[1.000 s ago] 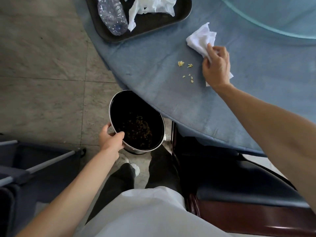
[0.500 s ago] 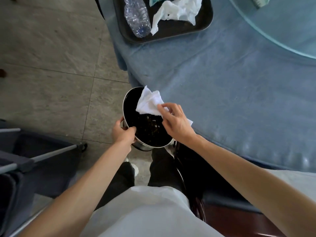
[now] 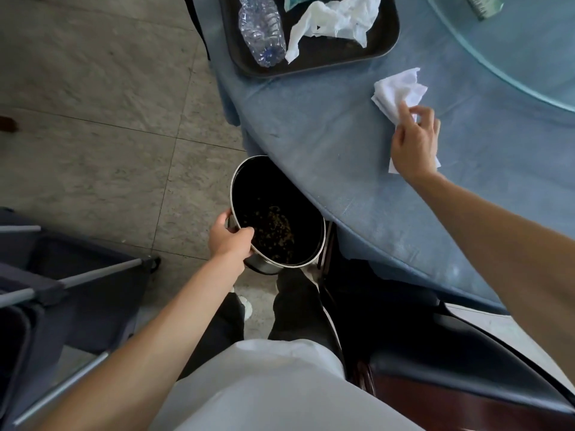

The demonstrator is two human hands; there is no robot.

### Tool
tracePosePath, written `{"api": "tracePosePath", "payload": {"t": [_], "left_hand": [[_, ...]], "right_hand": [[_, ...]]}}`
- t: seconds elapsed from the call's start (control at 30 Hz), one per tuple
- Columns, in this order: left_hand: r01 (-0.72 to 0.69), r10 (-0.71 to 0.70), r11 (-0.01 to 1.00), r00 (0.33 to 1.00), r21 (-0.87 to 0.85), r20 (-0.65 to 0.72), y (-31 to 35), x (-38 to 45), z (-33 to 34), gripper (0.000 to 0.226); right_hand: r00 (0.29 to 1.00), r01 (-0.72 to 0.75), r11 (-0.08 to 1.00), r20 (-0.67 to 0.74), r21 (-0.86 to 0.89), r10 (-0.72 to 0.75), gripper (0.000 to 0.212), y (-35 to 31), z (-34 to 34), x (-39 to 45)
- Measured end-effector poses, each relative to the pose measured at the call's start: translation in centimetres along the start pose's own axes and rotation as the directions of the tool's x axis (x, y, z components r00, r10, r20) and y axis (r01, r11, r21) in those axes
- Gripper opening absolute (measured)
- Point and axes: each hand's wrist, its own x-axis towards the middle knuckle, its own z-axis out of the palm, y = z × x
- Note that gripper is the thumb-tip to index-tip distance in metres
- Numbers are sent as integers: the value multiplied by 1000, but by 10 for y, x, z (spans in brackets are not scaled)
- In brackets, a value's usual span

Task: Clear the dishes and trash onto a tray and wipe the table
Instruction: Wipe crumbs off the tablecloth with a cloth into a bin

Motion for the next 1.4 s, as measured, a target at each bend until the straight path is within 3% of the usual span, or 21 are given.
{"api": "tracePosePath", "payload": {"t": [0.07, 0.13, 0.23, 0.33, 0.4, 0.5, 0.6, 0.7, 0.77, 0.83, 1.0, 1.13, 1.27, 1.4], "left_hand": [[7, -7, 1000, 1000, 7, -6, 0, 1, -1, 66], [15, -15, 1000, 1000, 6, -9, -1, 1, -2, 67], [24, -24, 1000, 1000, -8, -1, -1, -1, -1, 66], [18, -18, 1000, 1000, -12, -9, 3, -2, 0, 64], [20, -20, 1000, 1000, 1, -4, 4, -2, 1, 64], [30, -30, 999, 1000, 9, 6, 2, -2, 2, 67], [16, -16, 999, 1000, 33, 10, 0, -3, 6, 68], [8, -9, 1000, 1000, 13, 6, -2, -7, 11, 67], [6, -6, 1000, 1000, -5, 3, -4, -10, 13, 67], [9, -9, 1000, 1000, -14, 4, -6, -13, 14, 69], [12, -12, 1000, 1000, -21, 16, -7, -14, 19, 73], [1, -1, 1000, 1000, -8, 15, -6, -13, 20, 71], [-12, 12, 1000, 1000, 12, 9, -8, -13, 18, 68], [-18, 18, 1000, 1000, 4, 4, -13, -10, 9, 66]], "right_hand": [[1000, 22, 1000, 6, 11, -22, 56, -17, 10, -16], [989, 137, 988, 45, 64, -140, 58, -41, 21, -46], [927, 322, 932, 146, 169, -346, 54, -74, 35, -100], [840, 421, 864, 240, 276, -486, 51, -93, 37, -133], [825, 443, 843, 229, 305, -517, 49, -93, 30, -134], [922, 344, 895, 76, 283, -379, 45, -75, 9, -102], [988, 131, 969, -107, 210, -110, 48, -20, -22, -49], [961, -170, 981, -203, 92, 186, 54, 60, -59, -6], [903, -407, 913, -135, 32, 408, 61, 105, -75, 2], [868, -492, 870, -65, 11, 492, 63, 129, -78, -8], [925, -378, 925, -46, -37, 376, 62, 106, -51, -27], [994, -90, 996, 61, -9, 90, 63, 32, -12, -48], [972, 161, 983, 161, 82, -173, 62, -47, 17, -88], [912, 279, 943, 258, 179, -319, 55, -95, 30, -135]]}}
